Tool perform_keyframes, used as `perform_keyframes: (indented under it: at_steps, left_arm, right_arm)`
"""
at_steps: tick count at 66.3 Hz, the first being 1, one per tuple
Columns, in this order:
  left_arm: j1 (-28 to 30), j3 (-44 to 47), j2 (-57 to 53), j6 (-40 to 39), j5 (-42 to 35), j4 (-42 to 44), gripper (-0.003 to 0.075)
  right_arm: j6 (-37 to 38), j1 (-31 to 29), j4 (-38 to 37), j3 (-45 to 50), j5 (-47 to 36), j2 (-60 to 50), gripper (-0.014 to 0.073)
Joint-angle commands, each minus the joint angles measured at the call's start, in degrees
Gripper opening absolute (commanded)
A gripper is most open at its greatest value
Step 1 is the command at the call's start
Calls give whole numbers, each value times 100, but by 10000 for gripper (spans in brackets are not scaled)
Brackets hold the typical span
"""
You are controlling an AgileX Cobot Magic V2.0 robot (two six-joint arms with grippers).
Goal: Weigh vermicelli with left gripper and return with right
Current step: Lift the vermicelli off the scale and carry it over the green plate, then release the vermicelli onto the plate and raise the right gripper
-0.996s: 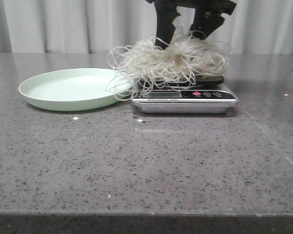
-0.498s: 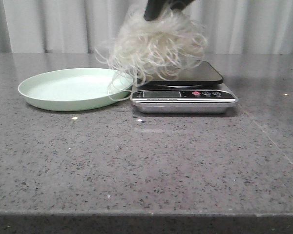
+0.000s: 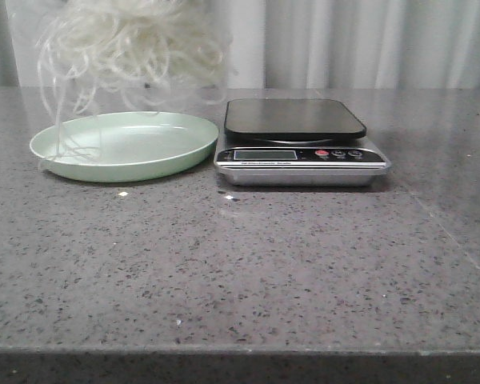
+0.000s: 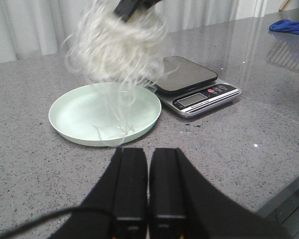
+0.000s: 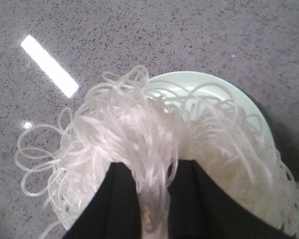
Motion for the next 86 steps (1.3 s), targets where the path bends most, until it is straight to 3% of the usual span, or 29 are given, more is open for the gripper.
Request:
perform_keyframes:
  at_steps: [1,24,43,67,75,86]
  left_arm:
    - [10,-152,74,-9,-449,-38,127]
    - [10,-152,74,-9,-437,-38,127]
    - [10,-152,74,-9,-437,-38,127]
    - [10,-152,74,-9,-459,-38,127]
    - [10,-152,74,-9,-459,-38,127]
    - [10,-152,74,-9,-479,-38,127]
  right_arm:
    - [-70,202,243,-199,-805,-79,148]
    - [-70,338,-672,-199,-418,236,503]
    - [-70,-177,-895,-185,461,-397,505]
    - [-70,-920,-889,-127,883,-1593,505]
    - [-111,-1185,-889,344,730,-2139,505]
    - [-229,-1363,-884,1770,26,-3137,505]
